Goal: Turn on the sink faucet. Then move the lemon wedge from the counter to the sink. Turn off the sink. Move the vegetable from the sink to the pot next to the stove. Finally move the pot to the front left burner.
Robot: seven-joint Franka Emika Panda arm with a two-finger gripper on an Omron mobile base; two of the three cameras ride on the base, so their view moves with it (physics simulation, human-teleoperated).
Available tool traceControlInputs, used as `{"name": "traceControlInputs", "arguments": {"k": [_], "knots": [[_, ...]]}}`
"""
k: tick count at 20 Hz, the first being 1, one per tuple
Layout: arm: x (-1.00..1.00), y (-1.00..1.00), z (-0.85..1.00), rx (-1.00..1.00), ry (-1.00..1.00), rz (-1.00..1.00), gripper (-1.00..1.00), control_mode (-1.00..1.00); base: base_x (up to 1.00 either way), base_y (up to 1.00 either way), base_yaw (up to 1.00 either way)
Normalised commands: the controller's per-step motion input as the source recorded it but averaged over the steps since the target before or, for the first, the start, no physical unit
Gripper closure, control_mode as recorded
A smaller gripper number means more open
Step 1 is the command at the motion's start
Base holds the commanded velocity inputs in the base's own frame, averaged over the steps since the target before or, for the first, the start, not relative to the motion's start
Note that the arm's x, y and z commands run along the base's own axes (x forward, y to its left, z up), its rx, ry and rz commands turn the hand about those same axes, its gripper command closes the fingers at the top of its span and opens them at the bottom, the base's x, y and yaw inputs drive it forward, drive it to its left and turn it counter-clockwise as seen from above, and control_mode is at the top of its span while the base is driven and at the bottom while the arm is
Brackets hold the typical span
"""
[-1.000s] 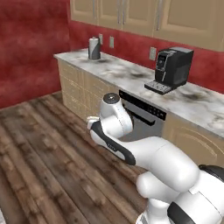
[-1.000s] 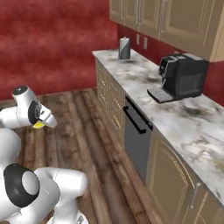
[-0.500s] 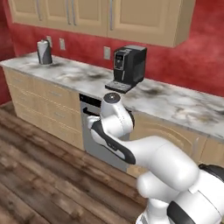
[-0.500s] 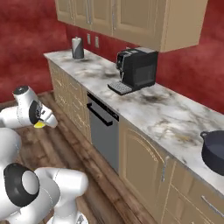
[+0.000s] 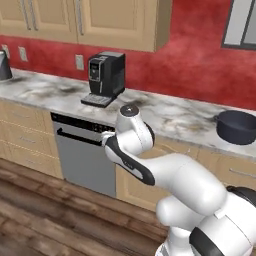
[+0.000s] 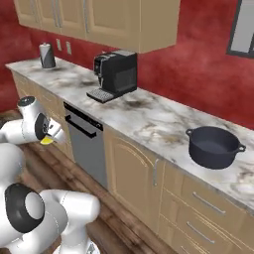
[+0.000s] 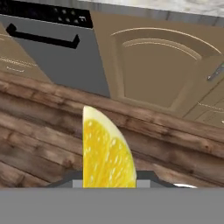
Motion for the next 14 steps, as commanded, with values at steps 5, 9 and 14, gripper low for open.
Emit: {"name": "traceControlInputs", "arguments": {"k": [5,9,14], "knots": [[0.00,0.00,0.00,0.00,0.00,0.00,1.00,1.00,-0.07,-0.50,-0.34],[0.00,0.00,0.00,0.00,0.00,0.00,1.00,1.00,-0.01,-0.48,-0.33],[0.00,0.00,0.00,0.00,0.00,0.00,1.00,1.00,0.00,-0.47,-0.32]]}}
